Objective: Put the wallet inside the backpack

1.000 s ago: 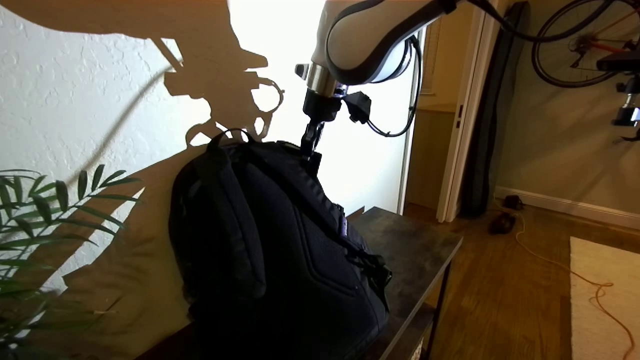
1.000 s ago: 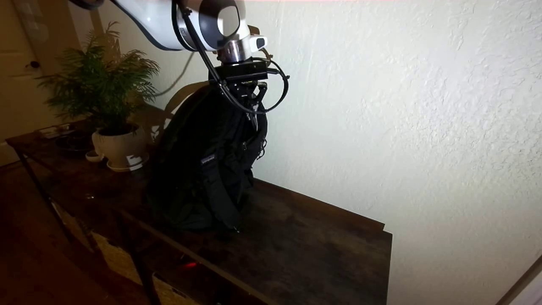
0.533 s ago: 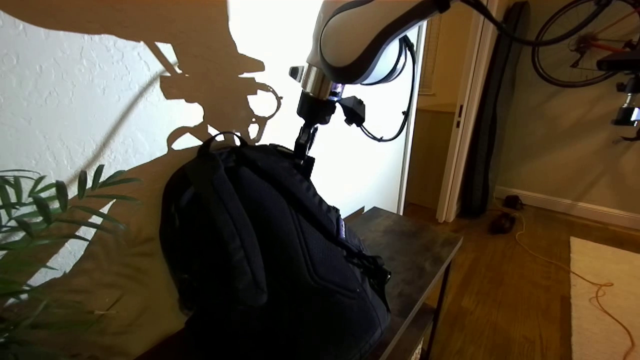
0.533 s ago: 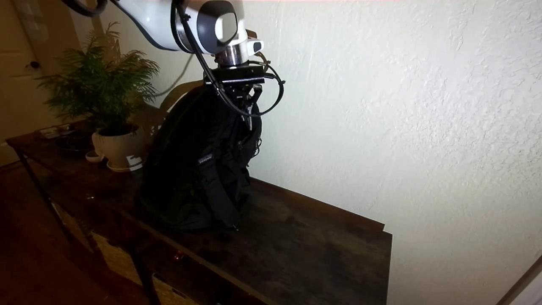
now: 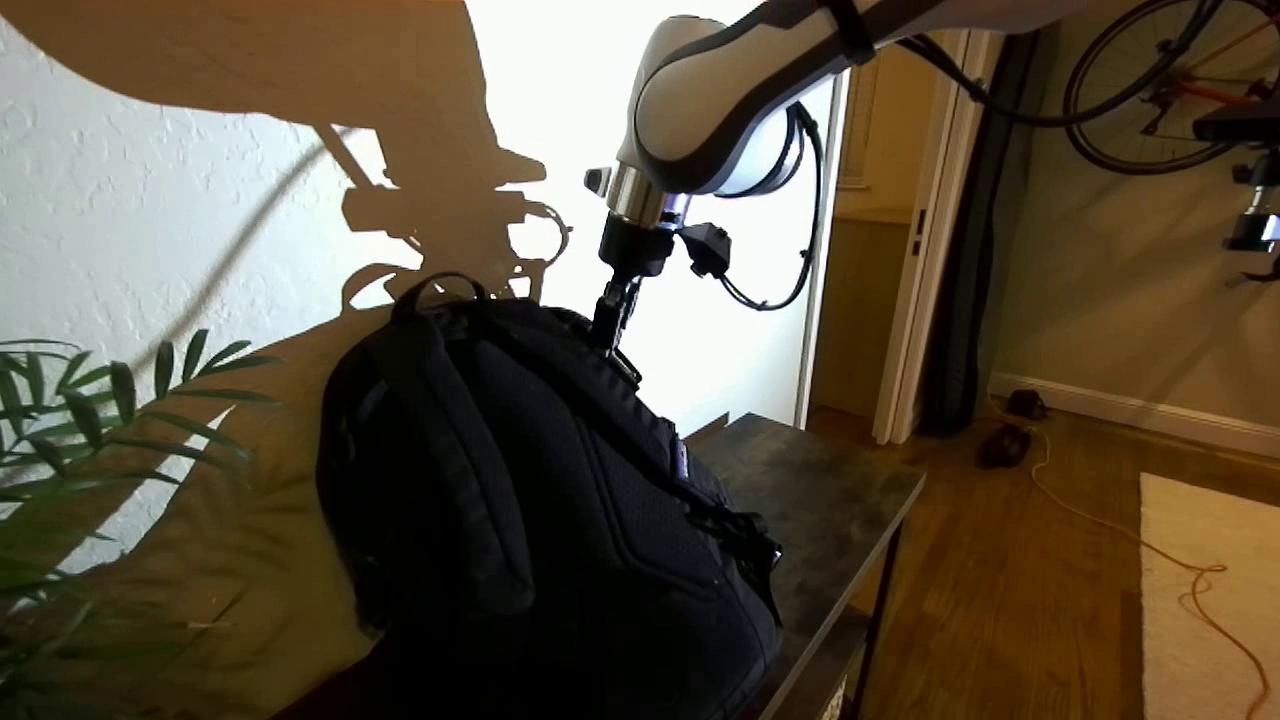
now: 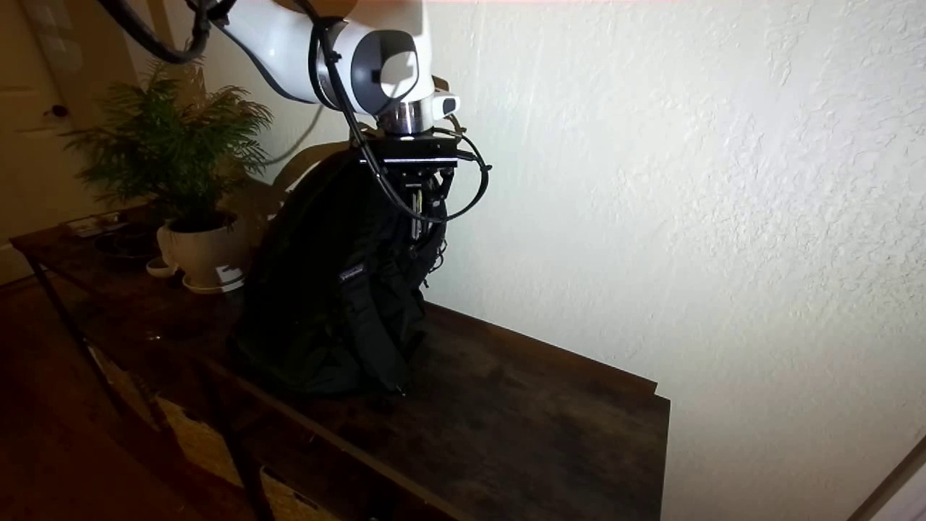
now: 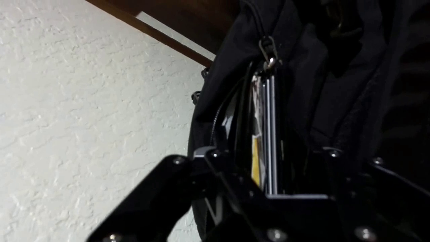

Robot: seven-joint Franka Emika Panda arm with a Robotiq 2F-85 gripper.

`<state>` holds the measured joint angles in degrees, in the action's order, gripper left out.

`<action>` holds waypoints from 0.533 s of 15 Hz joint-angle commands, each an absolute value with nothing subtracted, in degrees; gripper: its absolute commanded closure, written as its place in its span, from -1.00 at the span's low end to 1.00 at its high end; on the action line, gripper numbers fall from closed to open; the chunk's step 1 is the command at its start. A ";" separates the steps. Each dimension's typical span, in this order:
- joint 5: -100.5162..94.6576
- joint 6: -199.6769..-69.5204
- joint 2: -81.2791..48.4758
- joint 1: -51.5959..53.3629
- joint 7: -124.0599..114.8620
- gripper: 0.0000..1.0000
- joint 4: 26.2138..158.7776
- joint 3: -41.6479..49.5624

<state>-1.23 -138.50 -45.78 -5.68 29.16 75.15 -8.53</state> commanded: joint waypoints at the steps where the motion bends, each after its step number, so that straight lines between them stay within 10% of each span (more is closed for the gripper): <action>1: 0.47 -135.94 -46.63 -7.07 31.16 -0.66 73.33 -9.85; 4: 1.71 -135.08 -46.97 -7.60 31.61 -0.98 72.99 -10.49; 6: 2.98 -134.55 -47.55 -8.10 32.78 -0.25 72.71 -11.49; 8: 4.01 -133.95 -48.07 -8.59 34.75 -0.09 72.81 -12.57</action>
<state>1.82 -136.53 -47.23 -7.17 31.31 73.69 -10.12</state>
